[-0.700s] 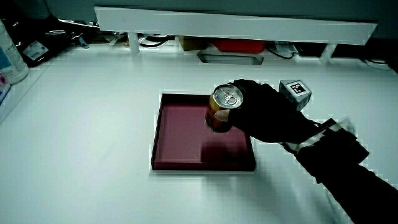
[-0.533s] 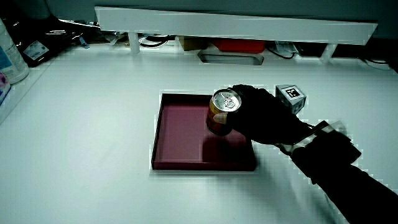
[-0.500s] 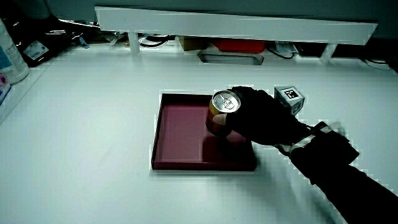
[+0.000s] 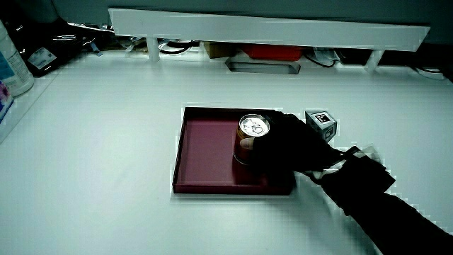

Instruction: Place red bull into plate

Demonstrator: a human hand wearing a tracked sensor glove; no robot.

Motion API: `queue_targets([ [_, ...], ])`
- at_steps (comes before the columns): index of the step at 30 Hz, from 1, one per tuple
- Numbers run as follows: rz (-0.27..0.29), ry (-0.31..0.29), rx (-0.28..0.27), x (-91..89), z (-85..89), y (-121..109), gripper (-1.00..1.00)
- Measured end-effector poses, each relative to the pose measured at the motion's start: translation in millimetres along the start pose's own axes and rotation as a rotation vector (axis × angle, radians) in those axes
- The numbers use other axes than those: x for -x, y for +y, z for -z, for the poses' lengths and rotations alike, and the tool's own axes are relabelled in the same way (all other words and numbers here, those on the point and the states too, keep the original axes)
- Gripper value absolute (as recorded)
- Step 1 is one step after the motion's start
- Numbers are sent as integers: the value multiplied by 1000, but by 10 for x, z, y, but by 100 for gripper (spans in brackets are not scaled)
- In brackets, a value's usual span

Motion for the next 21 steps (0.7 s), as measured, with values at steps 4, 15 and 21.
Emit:
queue_targets([
  [4, 1, 11, -3, -11, 6, 2, 0],
  [15, 16, 8, 6, -40, 29, 11, -25],
  [21, 15, 11, -7, -70, 27, 10, -46],
])
